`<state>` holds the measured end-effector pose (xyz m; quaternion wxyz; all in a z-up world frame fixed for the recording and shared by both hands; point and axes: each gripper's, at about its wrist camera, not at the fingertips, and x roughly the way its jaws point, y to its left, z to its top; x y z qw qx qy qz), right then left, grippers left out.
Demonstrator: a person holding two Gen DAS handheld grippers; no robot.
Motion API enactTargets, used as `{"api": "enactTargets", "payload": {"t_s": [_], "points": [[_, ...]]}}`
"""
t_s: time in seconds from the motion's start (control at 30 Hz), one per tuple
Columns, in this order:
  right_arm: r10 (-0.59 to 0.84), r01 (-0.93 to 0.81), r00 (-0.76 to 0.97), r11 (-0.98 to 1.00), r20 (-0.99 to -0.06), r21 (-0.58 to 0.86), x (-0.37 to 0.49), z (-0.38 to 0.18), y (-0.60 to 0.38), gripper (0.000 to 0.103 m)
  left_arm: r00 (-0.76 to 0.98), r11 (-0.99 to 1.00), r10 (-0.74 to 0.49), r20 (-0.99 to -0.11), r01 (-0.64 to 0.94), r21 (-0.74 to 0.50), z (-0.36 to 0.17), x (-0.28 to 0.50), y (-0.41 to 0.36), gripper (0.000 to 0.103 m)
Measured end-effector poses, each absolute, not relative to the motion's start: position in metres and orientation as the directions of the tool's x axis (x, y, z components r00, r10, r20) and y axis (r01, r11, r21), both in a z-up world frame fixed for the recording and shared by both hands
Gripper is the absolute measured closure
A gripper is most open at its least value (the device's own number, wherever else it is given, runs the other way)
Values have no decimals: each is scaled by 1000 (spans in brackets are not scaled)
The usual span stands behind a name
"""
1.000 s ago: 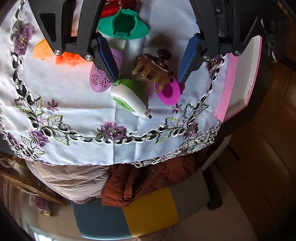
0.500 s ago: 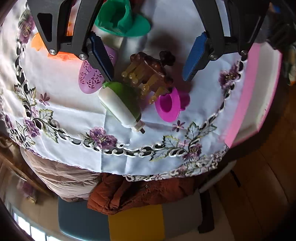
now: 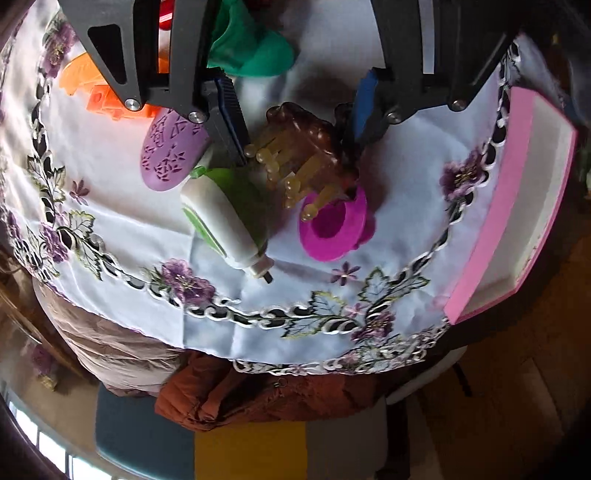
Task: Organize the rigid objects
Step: 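Lift the black brush with the left gripper while the right gripper grasps the brown comb, then lower the black brush into the white tray and open the left gripper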
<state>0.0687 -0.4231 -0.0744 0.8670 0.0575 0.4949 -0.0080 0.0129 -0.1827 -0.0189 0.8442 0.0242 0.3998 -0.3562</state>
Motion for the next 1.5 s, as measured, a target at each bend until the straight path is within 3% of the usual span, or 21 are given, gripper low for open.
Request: {"api": "enactTargets", "payload": {"t_s": [0.53,1.0,1.2,1.27,1.5], "points": [[8,69,489,996,-872,48,69,-77,-420,51,510,923,-355,-784,326,-206,-44,138,-80,60],[4,58,490,998,-872,37,70,-78,-419,51,471,943,-309,-826,264,-202,-73,228,-60,60],[7,59,491,997,-871,41,70,-78,-419,51,465,966,-228,-855,220,-138,-84,238,-62,59],[6,59,491,997,-871,40,70,-78,-419,51,467,970,-217,-857,204,-134,-84,237,-58,53],[3,59,492,998,-871,37,69,-79,-419,51,519,975,-216,-827,159,-155,-63,215,-37,50]]}}
